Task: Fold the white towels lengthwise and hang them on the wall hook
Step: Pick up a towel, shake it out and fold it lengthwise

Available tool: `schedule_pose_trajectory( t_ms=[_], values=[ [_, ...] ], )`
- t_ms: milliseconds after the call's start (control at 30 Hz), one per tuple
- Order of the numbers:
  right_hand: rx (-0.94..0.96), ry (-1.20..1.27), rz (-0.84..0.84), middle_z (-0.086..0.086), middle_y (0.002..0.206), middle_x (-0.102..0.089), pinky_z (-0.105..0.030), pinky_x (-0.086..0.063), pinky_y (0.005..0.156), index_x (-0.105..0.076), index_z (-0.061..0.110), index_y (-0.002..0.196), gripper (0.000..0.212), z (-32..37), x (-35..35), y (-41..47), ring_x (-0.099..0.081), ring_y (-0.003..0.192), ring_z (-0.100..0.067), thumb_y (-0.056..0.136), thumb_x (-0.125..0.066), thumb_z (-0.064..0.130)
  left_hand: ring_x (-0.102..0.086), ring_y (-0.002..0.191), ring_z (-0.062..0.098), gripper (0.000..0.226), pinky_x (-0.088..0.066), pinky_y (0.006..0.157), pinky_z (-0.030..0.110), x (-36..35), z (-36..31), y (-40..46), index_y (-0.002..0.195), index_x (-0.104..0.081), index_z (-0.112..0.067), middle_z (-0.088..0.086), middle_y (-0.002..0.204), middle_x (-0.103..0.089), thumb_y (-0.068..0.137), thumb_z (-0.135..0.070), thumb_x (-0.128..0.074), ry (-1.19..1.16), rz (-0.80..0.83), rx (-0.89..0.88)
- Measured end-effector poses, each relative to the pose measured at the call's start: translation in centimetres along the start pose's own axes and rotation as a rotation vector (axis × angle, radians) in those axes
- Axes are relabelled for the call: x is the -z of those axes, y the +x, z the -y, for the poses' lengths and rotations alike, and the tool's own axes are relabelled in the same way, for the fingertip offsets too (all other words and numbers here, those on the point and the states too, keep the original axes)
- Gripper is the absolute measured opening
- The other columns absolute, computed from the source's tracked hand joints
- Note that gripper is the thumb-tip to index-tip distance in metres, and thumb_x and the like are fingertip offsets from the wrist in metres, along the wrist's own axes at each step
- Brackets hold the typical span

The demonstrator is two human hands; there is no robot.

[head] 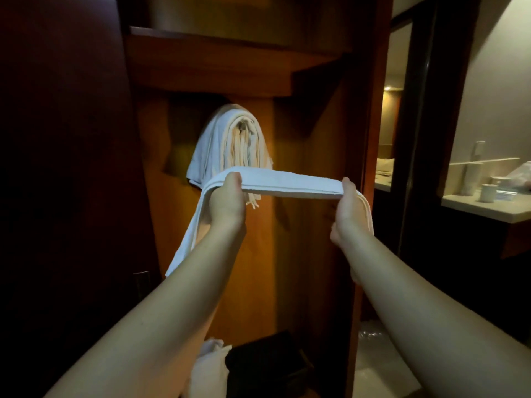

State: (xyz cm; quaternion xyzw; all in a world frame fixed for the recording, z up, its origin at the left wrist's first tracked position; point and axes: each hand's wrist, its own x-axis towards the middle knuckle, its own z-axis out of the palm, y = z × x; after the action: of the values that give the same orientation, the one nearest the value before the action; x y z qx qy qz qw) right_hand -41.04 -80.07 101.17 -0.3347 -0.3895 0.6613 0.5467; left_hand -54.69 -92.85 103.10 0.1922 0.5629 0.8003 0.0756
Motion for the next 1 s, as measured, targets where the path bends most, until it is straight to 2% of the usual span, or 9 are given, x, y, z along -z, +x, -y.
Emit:
schedule_pose_trajectory(
  t_ms=[100, 233, 300, 400, 500, 667, 833, 933, 1000],
  values=[
    [0.053, -0.108, -0.006, 0.0, 0.092, -0.057, -0.03, -0.042, 0.078, -0.057, 0.023, 0.087, 0.025, -0.2, -1.7, 1.8, -0.056, 0.087, -0.015, 0.09, -0.06, 0.048, -0.058, 0.075, 0.014, 0.027, -0.042, 0.061, 0.031, 1.2, -0.2, 2.3, 0.068, -0.058, -0.028, -0.006, 0.063, -0.06, 0.084, -0.049, -0.057, 0.083, -0.014, -0.03],
    [0.171, -0.357, 0.039, 0.001, 0.073, -0.047, -0.03, -0.036, 0.058, -0.054, 0.016, 0.078, 0.04, -0.1, -4.5, 4.4, -0.047, 0.063, -0.012, 0.089, -0.054, 0.055, -0.055, 0.066, 0.009, 0.033, -0.036, 0.056, 0.028, 2.2, -0.4, 7.2, 0.07, -0.057, -0.028, -0.017, 0.045, -0.058, 0.092, -0.051, -0.052, 0.182, -0.001, -0.084],
    [0.276, -0.52, 0.038, 0.0, 0.073, -0.051, -0.034, -0.04, 0.063, -0.058, 0.019, 0.081, 0.047, -0.1, -5.9, 6.0, -0.051, 0.064, -0.016, 0.085, -0.046, 0.064, -0.057, 0.067, 0.006, 0.036, -0.037, 0.056, 0.026, 2.5, -0.6, 10.0, 0.071, -0.059, -0.029, -0.023, 0.046, -0.058, 0.094, -0.054, -0.048, 0.244, 0.039, -0.134],
    [0.413, -0.683, 0.012, -0.001, 0.088, -0.061, -0.039, -0.044, 0.078, -0.066, 0.025, 0.096, 0.053, 0.2, -8.9, 8.8, -0.06, 0.083, -0.023, 0.084, -0.04, 0.07, -0.058, 0.078, 0.007, 0.041, -0.044, 0.068, 0.029, 2.5, -1.1, 14.9, 0.077, -0.061, -0.029, -0.009, 0.069, -0.065, 0.093, -0.063, -0.043, 0.278, 0.086, -0.193],
    [0.472, -0.706, 0.049, -0.005, 0.094, -0.058, -0.035, -0.036, 0.082, -0.066, 0.023, 0.107, 0.056, 1.1, -12.7, 11.7, -0.057, 0.092, -0.025, 0.09, -0.039, 0.069, -0.056, 0.083, 0.009, 0.047, -0.045, 0.072, 0.033, 2.0, -2.4, 19.5, 0.078, -0.063, -0.029, -0.006, 0.082, -0.062, 0.089, -0.069, -0.04, 0.292, 0.1, -0.245],
    [0.49, -0.634, 0.043, -0.002, 0.099, -0.064, -0.044, -0.044, 0.101, -0.068, 0.03, 0.106, 0.071, 3.0, -18.1, 15.3, -0.06, 0.104, -0.026, 0.076, -0.034, 0.085, -0.059, 0.091, 0.012, 0.047, -0.041, 0.074, 0.031, 0.2, -4.6, 25.9, 0.081, -0.062, -0.03, -0.008, 0.086, -0.064, 0.094, -0.068, -0.037, 0.26, 0.168, -0.263],
    [0.571, -0.589, 0.091, -0.001, 0.113, -0.07, -0.048, -0.045, 0.104, -0.07, 0.032, 0.116, 0.081, 5.1, -22.1, 18.5, -0.065, 0.108, -0.023, 0.07, -0.035, 0.09, -0.061, 0.117, 0.026, 0.08, -0.045, 0.107, 0.048, -1.4, -6.4, 30.7, 0.124, -0.066, -0.019, 0.009, 0.122, -0.068, 0.081, -0.078, -0.034, 0.185, 0.294, -0.207],
    [0.588, -0.543, 0.193, 0.001, 0.106, -0.075, -0.047, -0.046, 0.105, -0.072, 0.029, 0.107, 0.076, 5.8, -24.4, 20.8, -0.069, 0.103, -0.018, 0.071, -0.038, 0.087, -0.064, 0.109, 0.021, 0.076, -0.044, 0.106, 0.045, -2.3, -7.0, 33.5, 0.106, -0.072, -0.026, 0.002, 0.106, -0.073, 0.081, -0.084, -0.029, 0.157, 0.309, -0.241],
    [0.584, -0.491, 0.256, -0.001, 0.11, -0.074, -0.047, -0.045, 0.108, -0.071, 0.025, 0.11, 0.082, 6.2, -25.8, 22.4, -0.068, 0.108, -0.021, 0.068, -0.04, 0.088, -0.069, 0.094, 0.015, 0.074, -0.05, 0.092, 0.039, -2.9, -7.6, 35.4, 0.088, -0.072, -0.027, -0.004, 0.084, -0.077, 0.084, -0.086, -0.027, 0.117, 0.315, -0.224]
  ],
)
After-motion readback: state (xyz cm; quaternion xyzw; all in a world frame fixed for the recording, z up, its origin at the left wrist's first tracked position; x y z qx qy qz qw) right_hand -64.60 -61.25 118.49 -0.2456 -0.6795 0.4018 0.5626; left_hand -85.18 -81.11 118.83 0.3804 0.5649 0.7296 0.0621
